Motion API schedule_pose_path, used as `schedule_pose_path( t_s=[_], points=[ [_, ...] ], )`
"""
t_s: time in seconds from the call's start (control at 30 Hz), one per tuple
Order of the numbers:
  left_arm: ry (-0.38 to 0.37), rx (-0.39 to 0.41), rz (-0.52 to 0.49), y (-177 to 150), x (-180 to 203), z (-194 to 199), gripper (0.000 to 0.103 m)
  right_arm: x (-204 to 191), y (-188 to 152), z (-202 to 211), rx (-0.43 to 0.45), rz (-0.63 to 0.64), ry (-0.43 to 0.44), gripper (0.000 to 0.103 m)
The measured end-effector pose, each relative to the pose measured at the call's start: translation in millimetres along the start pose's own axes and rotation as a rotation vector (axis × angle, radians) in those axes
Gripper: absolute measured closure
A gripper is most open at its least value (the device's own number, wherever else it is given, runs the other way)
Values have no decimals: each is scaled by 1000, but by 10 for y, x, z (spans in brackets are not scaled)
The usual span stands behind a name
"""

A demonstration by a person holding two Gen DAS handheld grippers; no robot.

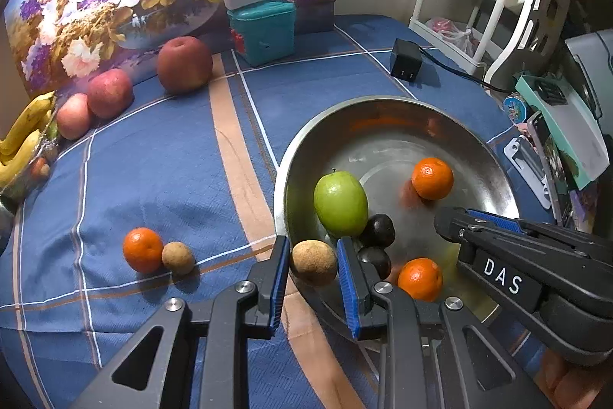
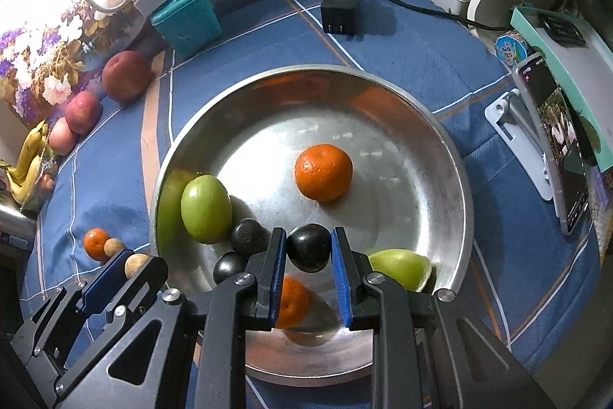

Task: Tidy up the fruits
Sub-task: 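Open the right tool to drop the plum while the left tool releases the kiwi into the bowl, then move the left tool to the tangerine while the right tool approaches the other brown kiwi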

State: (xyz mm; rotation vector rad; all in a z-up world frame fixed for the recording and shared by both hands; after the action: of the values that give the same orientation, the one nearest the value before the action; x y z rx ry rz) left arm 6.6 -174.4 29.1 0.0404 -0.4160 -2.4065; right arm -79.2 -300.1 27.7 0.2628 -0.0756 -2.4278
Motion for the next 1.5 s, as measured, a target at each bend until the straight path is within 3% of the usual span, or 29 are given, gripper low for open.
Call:
schedule_pose_path(
  t_s=[0.37, 0.53, 0.83, 1.07, 1.5],
  points=[
    [-2, -3, -3, -1, -6, 5, 75, 20, 6, 1, -2, -11, -13, 78],
    [-3, -4, -4, 7, -11, 16, 73, 23, 1, 36, 9, -13, -18, 67],
    [2, 0, 28, 9, -90, 54, 49, 40, 7, 66, 13, -13, -21, 66],
    [35, -14, 140, 1, -381, 58, 33, 37, 7, 65, 13, -12, -21, 66],
    [103, -43, 387, -110, -1112, 136, 28, -78, -1, 87, 18, 25, -28, 66]
  ],
)
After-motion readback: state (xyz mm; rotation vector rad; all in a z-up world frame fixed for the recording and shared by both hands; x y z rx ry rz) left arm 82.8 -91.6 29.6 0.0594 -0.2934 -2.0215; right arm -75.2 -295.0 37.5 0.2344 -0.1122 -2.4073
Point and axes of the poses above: each gripper's, at about its wrist camera, not at the fingertips, and z roughly against the way its jaws point, x to its right, y to its top, the point moved 1 cm from there along -z, roughly the way its jaws point, and after that the axes turned 11 degrees about -x, right-handed, at the moved point
